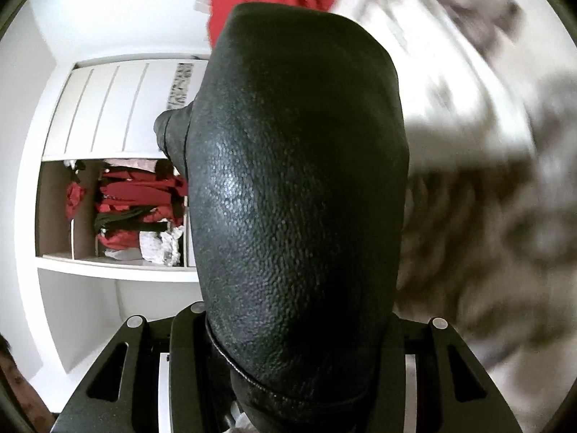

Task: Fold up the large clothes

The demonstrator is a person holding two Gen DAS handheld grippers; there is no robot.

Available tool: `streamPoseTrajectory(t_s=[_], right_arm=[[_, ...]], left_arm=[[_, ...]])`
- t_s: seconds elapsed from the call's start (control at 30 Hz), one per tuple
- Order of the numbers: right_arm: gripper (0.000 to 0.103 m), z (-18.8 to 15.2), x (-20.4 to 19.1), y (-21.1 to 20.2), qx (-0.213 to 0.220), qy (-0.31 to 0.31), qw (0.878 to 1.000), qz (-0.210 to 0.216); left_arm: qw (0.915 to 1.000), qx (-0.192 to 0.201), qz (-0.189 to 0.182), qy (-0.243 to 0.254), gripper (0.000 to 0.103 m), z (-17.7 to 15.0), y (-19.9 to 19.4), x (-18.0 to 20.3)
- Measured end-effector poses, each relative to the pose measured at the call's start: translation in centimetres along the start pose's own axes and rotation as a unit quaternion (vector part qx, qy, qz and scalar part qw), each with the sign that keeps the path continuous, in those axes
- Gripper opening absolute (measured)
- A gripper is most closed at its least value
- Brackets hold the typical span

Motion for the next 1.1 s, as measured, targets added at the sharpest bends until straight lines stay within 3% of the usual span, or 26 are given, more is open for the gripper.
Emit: streamPoseTrajectory(t_s=[0.1, 0.27, 0.33, 0.43, 0.53, 0.67, 0.8, 0.9, 0.93, 1.07, 1.1], right_arm=[[0.047, 7.9, -1.7, 0.1, -0.002, -0.023, 1.0, 0.001], [0.047, 20.0, 0.2, 1.9, -0.032, -0.037, 0.998, -0.032], [0.047, 23.6, 2.3, 3.5, -0.048, -0.032, 0.997, -0.052], [0.047, 26.5, 7.3, 4.8, -0.063, -0.013, 0.995, -0.076], [0.047, 29.3, 12.3, 5.1, -0.07, 0.013, 0.993, -0.096], [0.064, 31.4, 15.1, 4.3, -0.069, 0.034, 0.991, -0.113], [0.075, 29.5, 15.7, 2.6, -0.069, 0.023, 0.984, -0.163], [0.08, 27.6, 15.1, 1.0, -0.047, 0.005, 0.976, -0.212], [0.082, 27.1, 14.5, 0.5, -0.033, -0.005, 0.972, -0.233], [0.083, 24.3, 10.4, -1.4, 0.022, -0.047, 0.938, -0.343], [0.083, 23.4, 9.4, -1.3, 0.031, -0.051, 0.932, -0.358]], left_arm=[[0.9997, 0.02, -0.012, -0.001, 0.036, 1.5, 4.1, 0.2], [0.9989, 0.031, 0.0, -0.035, 0.036, 2.4, 11.3, -3.2], [0.9983, 0.029, 0.01, -0.05, 0.036, 2.0, 14.2, -5.4], [0.9977, 0.013, 0.04, -0.053, 0.036, 0.8, 18.3, -8.5], [0.9984, -0.015, 0.054, -0.011, 0.038, 0.3, 20.7, -10.1], [0.9932, -0.067, 0.071, 0.062, 0.043, 1.2, 20.9, -9.5], [0.9832, -0.139, 0.107, 0.049, 0.049, 2.2, 20.7, -9.1], [0.9729, -0.167, 0.139, 0.081, 0.076, 2.3, 20.0, -7.7], [0.9683, -0.169, 0.152, 0.103, 0.086, 2.3, 19.7, -6.9], [0.9487, -0.163, 0.199, 0.183, 0.091, 2.0, 18.4, -4.1], [0.9415, -0.153, 0.213, 0.212, 0.097, 2.1, 17.8, -3.2]])
Point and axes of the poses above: each gripper's, at about its wrist camera, not at the fingertips, and y roughly the way its jaws point, x to its right, z to its top, the point moved 1 cm from there along y, roughly the way its jaws point, and after that the axes turned 4 degrees about z, right-handed, at the moved point
